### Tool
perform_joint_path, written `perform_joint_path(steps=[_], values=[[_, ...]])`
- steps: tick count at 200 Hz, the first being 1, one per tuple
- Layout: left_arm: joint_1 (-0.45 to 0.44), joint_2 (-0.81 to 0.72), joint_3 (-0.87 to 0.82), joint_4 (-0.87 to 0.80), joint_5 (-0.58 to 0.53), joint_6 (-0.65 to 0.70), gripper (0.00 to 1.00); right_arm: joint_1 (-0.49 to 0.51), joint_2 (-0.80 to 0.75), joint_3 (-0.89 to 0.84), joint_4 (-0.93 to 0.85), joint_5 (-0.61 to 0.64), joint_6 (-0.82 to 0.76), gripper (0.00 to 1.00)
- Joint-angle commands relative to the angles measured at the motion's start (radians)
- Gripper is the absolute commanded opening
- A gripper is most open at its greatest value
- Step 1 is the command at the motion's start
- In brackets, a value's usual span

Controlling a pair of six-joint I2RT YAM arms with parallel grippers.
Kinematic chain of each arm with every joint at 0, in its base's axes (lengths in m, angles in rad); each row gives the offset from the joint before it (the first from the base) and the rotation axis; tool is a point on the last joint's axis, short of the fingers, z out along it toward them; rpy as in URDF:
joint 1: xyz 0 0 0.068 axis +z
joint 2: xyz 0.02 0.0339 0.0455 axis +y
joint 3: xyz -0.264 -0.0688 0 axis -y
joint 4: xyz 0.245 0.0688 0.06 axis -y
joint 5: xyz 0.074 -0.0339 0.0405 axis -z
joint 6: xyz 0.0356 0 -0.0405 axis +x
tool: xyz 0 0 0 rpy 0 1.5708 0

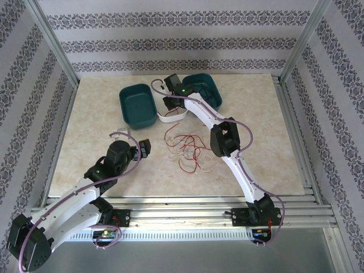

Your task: Untangle the cables

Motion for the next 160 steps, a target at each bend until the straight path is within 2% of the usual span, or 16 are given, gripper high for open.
perform_joint_path(steps=[1, 55, 92, 122, 160], values=[[0.012, 0.017, 0.015, 0.037, 0.013, 0.009, 0.99, -0.003, -0.011, 0.032, -0.027, -0.035, 0.022, 0.25], [0.011, 0.059, 0.061, 0.036, 0.027, 0.018, 0.99, -0.002, -0.148, -0.006, -0.022, -0.043, 0.040, 0.43], [0.012, 0.100, 0.113, 0.024, 0.039, 0.034, 0.99, -0.005, -0.272, -0.113, -0.005, -0.012, 0.092, 0.48], [0.012, 0.163, 0.170, 0.020, 0.081, 0.061, 0.99, -0.008, -0.426, -0.301, 0.068, 0.009, 0.142, 0.49], [0.012, 0.257, 0.262, 0.001, 0.141, 0.092, 0.99, -0.048, -0.704, -0.704, 0.239, 0.009, 0.281, 0.51]])
